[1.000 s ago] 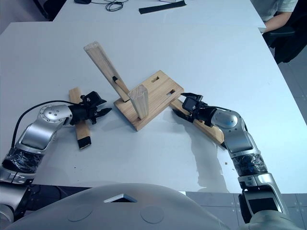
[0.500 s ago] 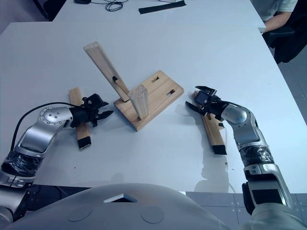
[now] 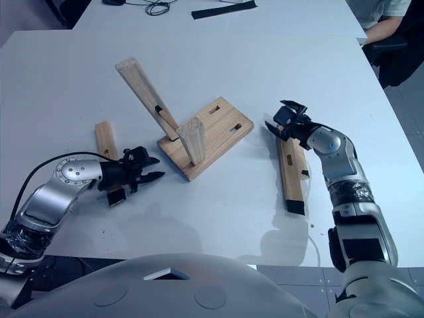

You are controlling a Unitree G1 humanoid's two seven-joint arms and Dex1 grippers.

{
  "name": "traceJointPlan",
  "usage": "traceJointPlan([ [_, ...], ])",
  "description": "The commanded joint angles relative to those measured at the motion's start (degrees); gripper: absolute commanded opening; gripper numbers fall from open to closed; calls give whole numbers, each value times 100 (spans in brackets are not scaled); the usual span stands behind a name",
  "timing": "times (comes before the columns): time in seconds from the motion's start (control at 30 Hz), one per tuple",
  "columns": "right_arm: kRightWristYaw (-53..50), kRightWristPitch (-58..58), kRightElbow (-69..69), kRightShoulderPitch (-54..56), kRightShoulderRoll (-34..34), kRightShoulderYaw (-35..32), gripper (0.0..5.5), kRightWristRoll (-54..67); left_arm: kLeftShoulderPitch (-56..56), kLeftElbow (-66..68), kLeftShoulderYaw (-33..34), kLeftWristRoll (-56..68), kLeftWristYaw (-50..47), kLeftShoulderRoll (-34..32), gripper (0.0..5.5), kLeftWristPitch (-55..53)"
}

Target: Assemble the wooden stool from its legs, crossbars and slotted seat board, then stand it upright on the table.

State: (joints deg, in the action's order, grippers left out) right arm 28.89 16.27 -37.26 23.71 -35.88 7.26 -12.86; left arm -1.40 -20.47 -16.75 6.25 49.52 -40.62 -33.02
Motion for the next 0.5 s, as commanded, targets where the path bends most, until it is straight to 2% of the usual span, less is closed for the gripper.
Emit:
traceJointPlan([
  [0.03,-208,194,-528,466,237,11,373,-29,52,-164,-167,57,134,-58,204,-88],
  [0.3,-130,675,-1562,984,1014,386,373,-196,-143,195,-490,-21,31,207,204,-192],
  [0.5,266,1066,-1499,792,836,590,373,-208,-770,1203,-603,-300,-259,575,204,26],
])
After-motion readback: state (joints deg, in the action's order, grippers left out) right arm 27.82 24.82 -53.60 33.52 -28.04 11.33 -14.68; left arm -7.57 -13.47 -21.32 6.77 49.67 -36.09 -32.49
